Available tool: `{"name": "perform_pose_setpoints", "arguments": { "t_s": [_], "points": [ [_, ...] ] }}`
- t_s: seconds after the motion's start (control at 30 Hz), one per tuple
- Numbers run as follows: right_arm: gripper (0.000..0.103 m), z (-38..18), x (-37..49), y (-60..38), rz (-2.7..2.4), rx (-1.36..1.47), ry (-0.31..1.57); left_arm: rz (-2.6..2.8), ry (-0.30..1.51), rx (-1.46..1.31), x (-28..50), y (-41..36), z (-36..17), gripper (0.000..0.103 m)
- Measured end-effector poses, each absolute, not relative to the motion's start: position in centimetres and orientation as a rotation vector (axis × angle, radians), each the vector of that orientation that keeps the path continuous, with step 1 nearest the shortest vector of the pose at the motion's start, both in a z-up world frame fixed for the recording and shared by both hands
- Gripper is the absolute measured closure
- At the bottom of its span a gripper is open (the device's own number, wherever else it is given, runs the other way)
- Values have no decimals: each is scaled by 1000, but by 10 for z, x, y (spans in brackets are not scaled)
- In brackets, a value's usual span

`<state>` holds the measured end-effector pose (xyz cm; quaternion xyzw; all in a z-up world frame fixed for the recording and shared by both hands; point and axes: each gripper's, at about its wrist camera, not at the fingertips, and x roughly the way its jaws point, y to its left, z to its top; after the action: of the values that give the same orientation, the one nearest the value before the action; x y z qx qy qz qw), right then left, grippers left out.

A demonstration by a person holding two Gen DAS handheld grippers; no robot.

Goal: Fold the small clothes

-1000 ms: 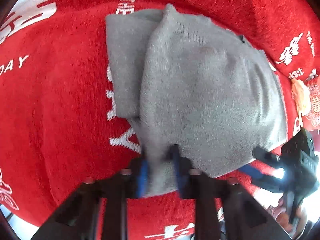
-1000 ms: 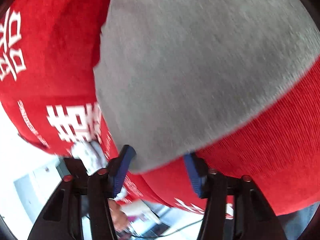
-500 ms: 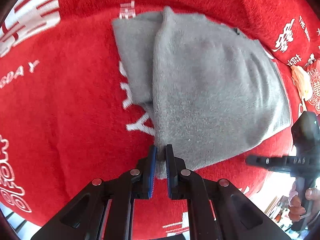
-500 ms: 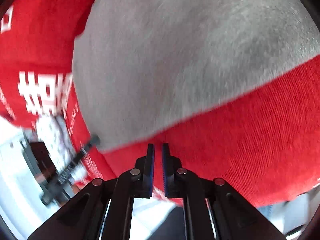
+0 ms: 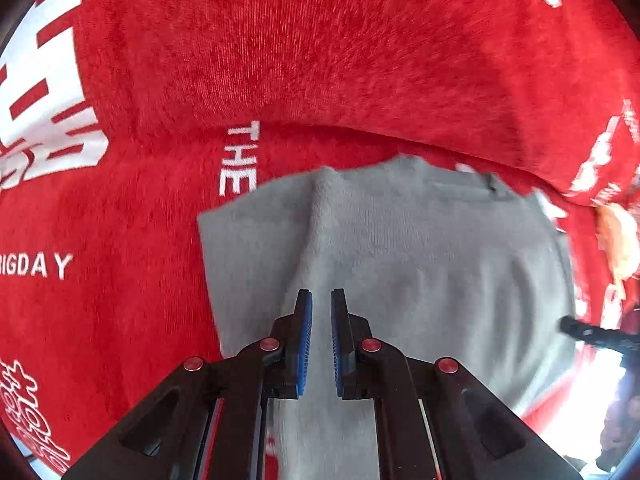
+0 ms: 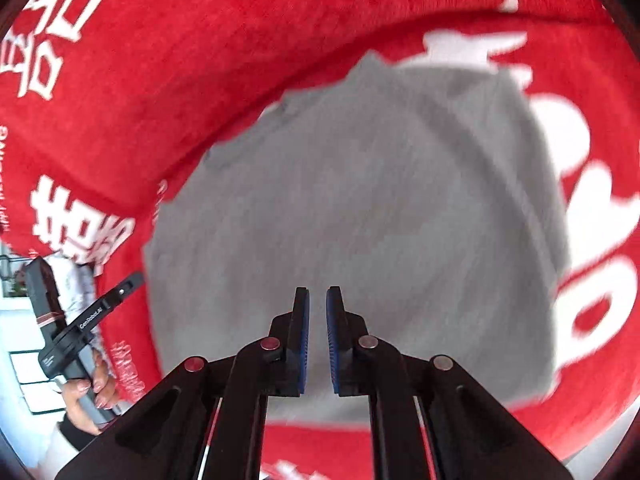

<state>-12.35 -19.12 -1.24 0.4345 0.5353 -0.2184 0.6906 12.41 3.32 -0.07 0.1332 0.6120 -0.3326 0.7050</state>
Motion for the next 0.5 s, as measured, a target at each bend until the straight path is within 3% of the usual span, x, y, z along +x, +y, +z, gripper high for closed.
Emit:
{"name": "perform_pose_setpoints", "arguments": {
  "t_s": [0.13,0.27,0.43,0.47,0.5],
  "points": [
    [91,-28,-123,-217,-555,1017,1180,-661,1418,308,133,35,-29,92],
    [95,-36,-150,-244,-645,1147,1081,-657,1456,278,143,50,-32,82],
    [94,-32,-176,-264,-733,1256,1018,-626,1457,307,140,56,-22,82],
    [93,-30,-176,-261,-716,1261,1018,-625,1454,321,137,56,-19,82],
    [83,-27,-175,-259,-696,1260,1023,-629,1456,329,134,56,-17,82]
  ]
}}
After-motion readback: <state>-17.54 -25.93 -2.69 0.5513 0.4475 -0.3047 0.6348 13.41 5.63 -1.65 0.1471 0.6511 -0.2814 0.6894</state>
